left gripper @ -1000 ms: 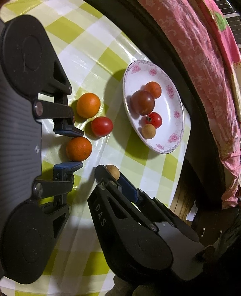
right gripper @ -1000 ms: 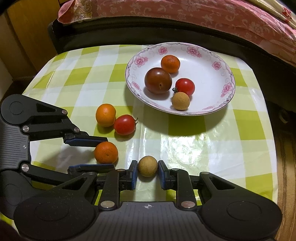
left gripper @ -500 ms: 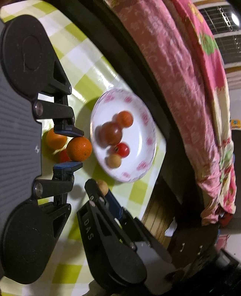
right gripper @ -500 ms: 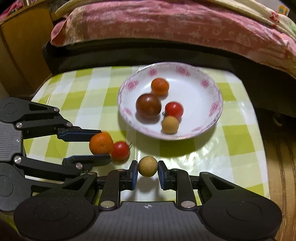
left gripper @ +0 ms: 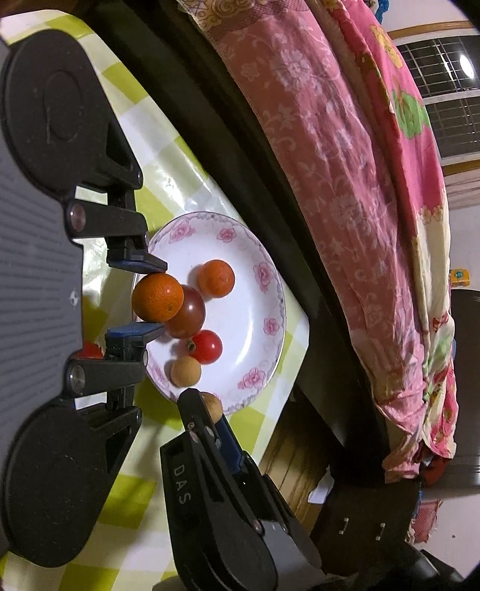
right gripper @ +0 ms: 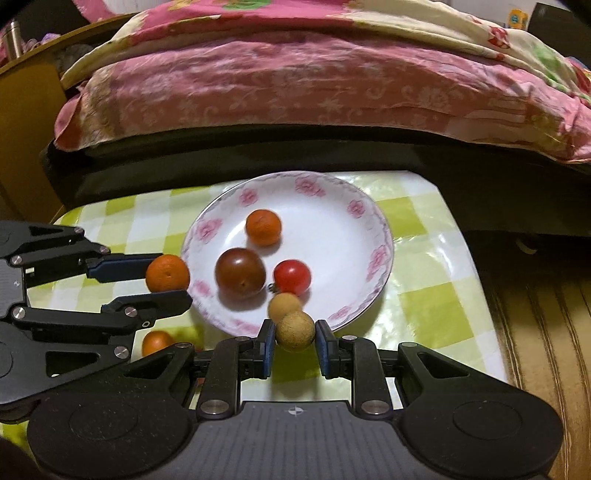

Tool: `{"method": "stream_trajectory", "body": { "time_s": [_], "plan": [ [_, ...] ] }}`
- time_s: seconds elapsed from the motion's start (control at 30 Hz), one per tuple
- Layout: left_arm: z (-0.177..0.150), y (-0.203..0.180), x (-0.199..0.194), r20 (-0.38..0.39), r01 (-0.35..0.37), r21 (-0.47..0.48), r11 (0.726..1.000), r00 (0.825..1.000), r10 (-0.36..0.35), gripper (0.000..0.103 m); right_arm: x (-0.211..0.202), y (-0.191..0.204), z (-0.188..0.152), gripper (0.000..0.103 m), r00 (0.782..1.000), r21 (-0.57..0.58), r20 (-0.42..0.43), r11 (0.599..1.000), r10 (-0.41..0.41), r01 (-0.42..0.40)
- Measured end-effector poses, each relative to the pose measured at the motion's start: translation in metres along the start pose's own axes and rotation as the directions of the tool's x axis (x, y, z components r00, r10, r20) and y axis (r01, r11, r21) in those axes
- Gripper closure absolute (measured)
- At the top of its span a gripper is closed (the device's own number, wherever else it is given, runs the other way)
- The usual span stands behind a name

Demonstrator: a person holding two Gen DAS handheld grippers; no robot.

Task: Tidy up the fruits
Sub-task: 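Carry both fruits over the white bowl and open both grippers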

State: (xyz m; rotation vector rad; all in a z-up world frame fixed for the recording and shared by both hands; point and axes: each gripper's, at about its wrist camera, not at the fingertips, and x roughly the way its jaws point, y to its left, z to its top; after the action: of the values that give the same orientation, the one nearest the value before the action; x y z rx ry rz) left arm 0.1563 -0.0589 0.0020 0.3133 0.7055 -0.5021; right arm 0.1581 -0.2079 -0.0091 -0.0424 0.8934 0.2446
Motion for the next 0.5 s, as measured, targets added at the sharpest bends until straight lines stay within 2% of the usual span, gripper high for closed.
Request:
{"method": "stream_trajectory", "body": {
  "time_s": [0.5],
  "plan": [
    [-0.001,0.005,0.020,-0.024,-0.024,-0.001,1.000,0.999,0.023,0.067,0.008,-0.001,0.003,0.083,0.999,-0.033,0.030,0.999,-0.031,0.032]
  ]
}}
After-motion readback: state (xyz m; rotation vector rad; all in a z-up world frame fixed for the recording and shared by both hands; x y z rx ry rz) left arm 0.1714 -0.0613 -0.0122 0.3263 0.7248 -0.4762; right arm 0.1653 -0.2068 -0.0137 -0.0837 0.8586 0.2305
